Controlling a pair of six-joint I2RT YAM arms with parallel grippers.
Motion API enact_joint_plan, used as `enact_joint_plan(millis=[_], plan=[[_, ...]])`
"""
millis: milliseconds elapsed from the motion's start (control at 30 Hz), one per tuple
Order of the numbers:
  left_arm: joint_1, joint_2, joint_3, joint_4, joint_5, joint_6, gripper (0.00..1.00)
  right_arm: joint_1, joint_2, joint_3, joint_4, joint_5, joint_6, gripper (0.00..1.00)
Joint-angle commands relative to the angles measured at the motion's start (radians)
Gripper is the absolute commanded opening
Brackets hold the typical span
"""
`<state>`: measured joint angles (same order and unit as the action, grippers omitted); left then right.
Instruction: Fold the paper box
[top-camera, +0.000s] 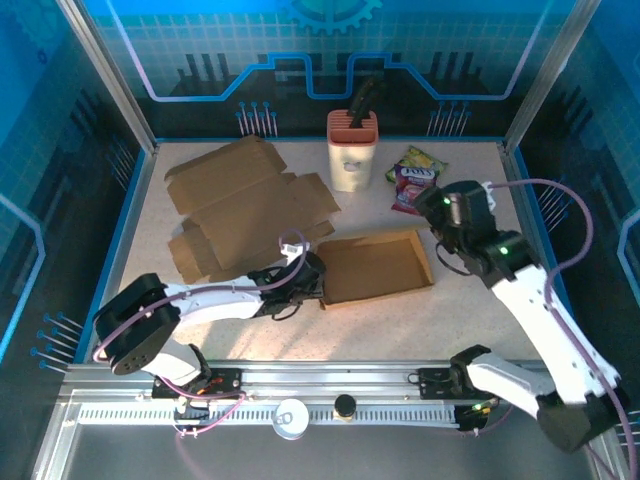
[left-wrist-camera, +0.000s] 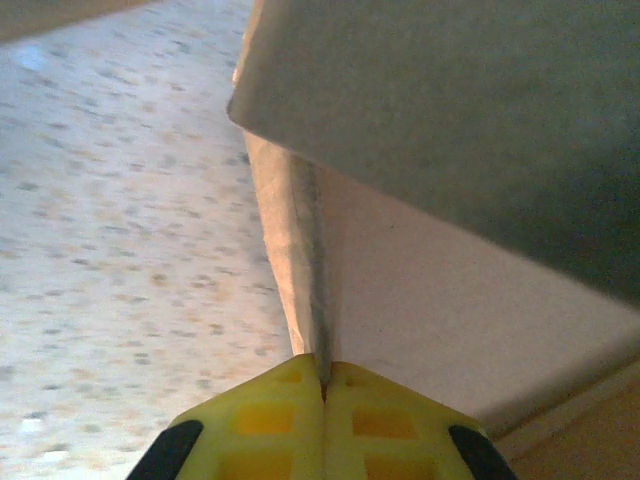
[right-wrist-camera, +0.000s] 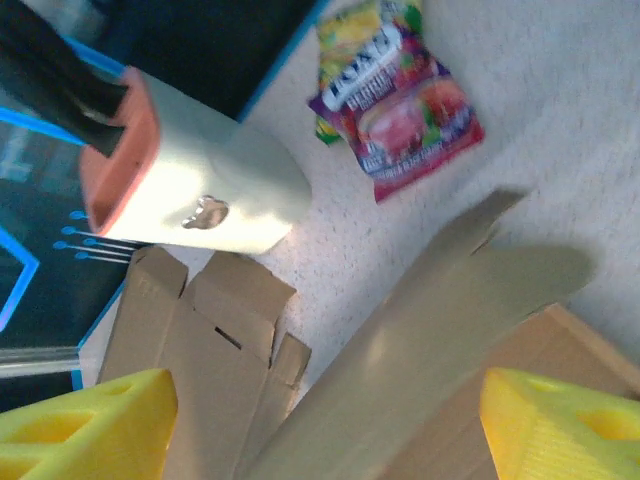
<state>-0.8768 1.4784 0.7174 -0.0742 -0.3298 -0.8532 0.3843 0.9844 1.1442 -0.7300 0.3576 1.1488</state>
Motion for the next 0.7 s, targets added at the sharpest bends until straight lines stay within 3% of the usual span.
enact_joint_plan(millis=[0,133,233,333,400,667], plan=[[0.050,-0.052,0.018,-0.163,0.052,0.117,0.00,-0.058,-0.064,-0.042,0.007,-0.114,-0.347,0.74],[0.132,-0.099,0.013,-0.219,0.132,0.205,0.00,-0.070,-0.065,-0.151,-0.003,-0.194,-0.443,0.64],[0.182,-0.120,0.012,-0.251,0.166,0.268,0.00,-0.069,-0.023,-0.256,0.089,-0.292,-0.488,0.60],[0.217,-0.136,0.009,-0.263,0.191,0.311,0.00,-0.066,0.010,-0.382,0.202,-0.324,-0.487,0.50],[0.228,-0.147,0.006,-0.257,0.205,0.328,0.00,-0.062,0.024,-0.440,0.281,-0.349,-0.480,0.49],[0.238,-0.136,-0.015,-0.203,0.236,0.338,0.00,-0.030,0.134,-0.512,0.377,-0.310,-0.474,0.44]])
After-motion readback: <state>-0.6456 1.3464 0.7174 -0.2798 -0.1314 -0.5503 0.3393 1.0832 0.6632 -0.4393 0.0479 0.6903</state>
